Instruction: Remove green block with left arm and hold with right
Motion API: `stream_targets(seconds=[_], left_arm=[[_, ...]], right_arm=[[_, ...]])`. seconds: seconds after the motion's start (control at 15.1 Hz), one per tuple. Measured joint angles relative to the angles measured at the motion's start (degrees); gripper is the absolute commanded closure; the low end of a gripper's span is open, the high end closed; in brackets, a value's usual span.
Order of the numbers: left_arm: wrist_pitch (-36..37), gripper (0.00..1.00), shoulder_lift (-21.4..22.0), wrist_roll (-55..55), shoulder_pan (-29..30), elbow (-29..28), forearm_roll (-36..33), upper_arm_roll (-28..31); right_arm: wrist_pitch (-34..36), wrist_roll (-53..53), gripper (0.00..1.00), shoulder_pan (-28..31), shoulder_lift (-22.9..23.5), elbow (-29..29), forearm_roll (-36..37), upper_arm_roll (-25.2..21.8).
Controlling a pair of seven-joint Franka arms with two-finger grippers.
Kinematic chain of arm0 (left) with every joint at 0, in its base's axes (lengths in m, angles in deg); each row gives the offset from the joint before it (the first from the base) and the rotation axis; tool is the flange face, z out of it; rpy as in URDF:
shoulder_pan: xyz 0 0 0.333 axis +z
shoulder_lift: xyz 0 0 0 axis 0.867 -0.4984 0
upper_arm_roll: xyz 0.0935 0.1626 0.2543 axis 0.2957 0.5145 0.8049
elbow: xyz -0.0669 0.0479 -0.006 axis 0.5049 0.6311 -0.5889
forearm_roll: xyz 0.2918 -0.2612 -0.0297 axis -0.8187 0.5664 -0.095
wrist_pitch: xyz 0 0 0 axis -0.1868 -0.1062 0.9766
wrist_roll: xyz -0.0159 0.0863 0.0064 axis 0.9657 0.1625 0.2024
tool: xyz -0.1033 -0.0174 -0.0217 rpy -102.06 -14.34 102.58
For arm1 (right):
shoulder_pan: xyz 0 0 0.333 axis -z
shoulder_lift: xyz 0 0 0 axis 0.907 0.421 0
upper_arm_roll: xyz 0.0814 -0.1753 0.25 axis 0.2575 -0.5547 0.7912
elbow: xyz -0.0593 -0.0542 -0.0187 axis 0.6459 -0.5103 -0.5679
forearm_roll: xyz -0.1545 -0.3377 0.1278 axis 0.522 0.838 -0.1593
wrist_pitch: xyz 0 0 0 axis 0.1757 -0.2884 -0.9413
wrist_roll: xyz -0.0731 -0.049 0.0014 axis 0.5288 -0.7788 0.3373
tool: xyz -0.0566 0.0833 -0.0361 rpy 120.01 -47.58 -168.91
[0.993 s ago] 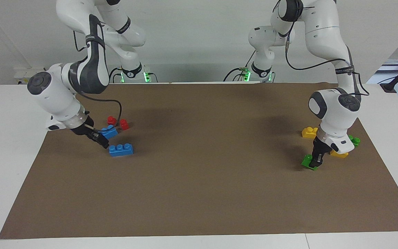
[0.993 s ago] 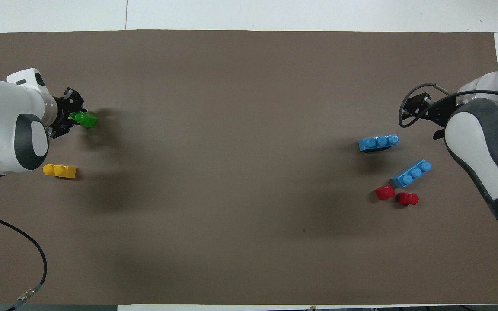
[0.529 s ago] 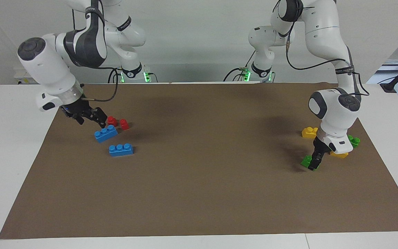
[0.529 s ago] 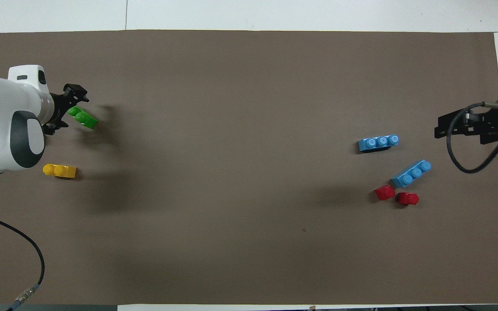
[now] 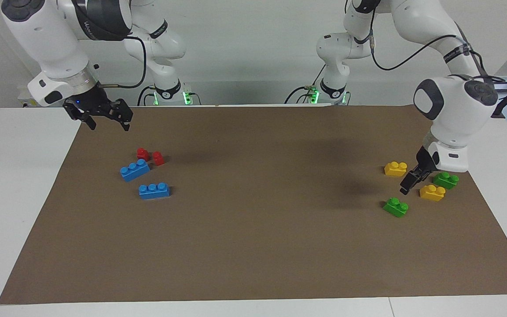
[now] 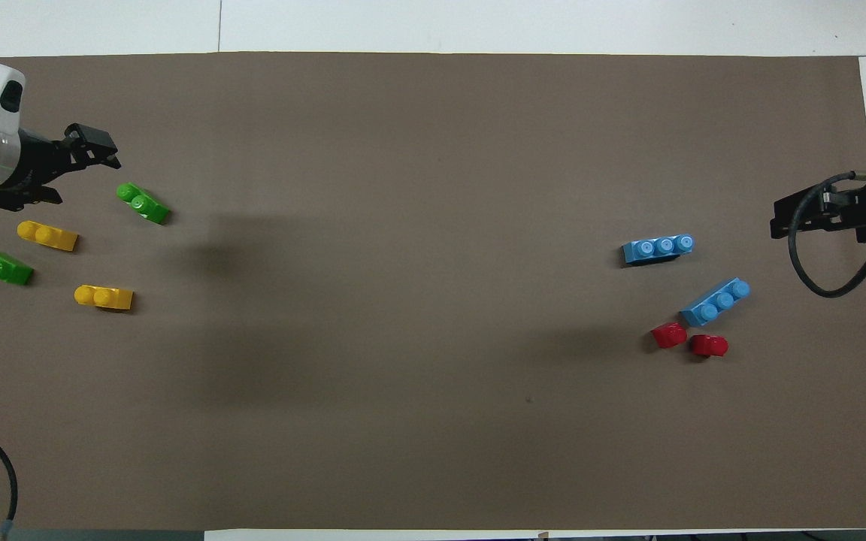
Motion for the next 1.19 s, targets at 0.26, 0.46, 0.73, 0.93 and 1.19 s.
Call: stream_targets(seconds=[0.26,0.46,0.73,0.93,1.19], left_arm=[[10.73,0.0,6.14,-9.21,-0.66,2.66,0.0,-1.2],[18.49,0.0,11.4,-14.94,-0.78,2.77,0.0,-1.21],[24.38,0.0,14.43,-17.94,-1.51,2.65,0.01,-1.24],[25.38,0.0,14.69,-19.16,-2.24,2.42,0.02,-1.29],[25.45,0.0,14.69,-19.59,-2.46,2.03,0.02,-1.29]], right_arm=[[-0.7,0.0,0.0,0.04,0.06,-0.34,0.57,-0.03],[-0.72,0.01,0.0,0.04,0.06,-0.52,0.57,-0.03],[-1.14,0.01,0.0,0.05,0.07,-0.55,0.57,-0.03],[-1.38,0.01,0.0,0.12,0.09,-0.56,0.57,-0.07],[-1.38,0.01,0.0,0.12,0.09,-0.58,0.57,-0.07]])
